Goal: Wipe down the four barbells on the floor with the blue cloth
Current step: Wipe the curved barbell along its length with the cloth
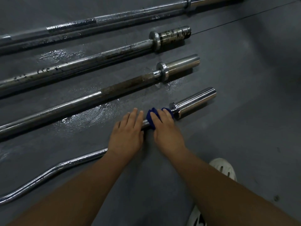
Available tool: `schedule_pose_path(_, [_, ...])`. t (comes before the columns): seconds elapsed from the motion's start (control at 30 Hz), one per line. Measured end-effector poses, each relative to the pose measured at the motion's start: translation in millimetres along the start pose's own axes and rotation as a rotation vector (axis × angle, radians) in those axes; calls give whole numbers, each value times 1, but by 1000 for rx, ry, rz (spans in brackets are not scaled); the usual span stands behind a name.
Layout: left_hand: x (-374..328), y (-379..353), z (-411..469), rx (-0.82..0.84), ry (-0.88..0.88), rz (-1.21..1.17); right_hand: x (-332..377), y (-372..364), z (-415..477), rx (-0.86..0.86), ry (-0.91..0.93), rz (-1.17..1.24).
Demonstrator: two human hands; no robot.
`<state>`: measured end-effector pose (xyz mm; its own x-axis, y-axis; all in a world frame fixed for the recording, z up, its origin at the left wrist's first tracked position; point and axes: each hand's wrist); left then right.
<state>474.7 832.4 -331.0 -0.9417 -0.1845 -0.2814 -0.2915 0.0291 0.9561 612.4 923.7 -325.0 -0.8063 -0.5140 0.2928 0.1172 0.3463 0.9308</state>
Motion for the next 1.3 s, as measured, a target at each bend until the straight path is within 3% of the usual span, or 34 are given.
schedule_pose_path(0.17, [10, -3, 0, -35, -19, 42, 4, -8, -1, -55, -19, -15])
schedule_pose_path(0.47, [0, 34, -33, -62, 31, 35, -14, 12, -1, 63, 2, -54])
schedule_pose_path(1.0, [-3, 50, -38, 50, 74, 54, 13, 15, 0, 172, -139, -15])
schedule_pose_path(1.3, [-14, 74, -30, 49, 48, 96, 12, 32, -4, 180, -93, -19])
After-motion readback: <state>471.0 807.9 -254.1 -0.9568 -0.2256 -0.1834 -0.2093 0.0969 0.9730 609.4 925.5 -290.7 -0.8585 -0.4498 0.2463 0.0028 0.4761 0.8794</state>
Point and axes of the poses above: each hand's wrist, its own z-axis towards the middle knuckle, its own y-axis out of the back of the hand, x = y × z, and after that the axes turned 5 degrees about -y, right-handed
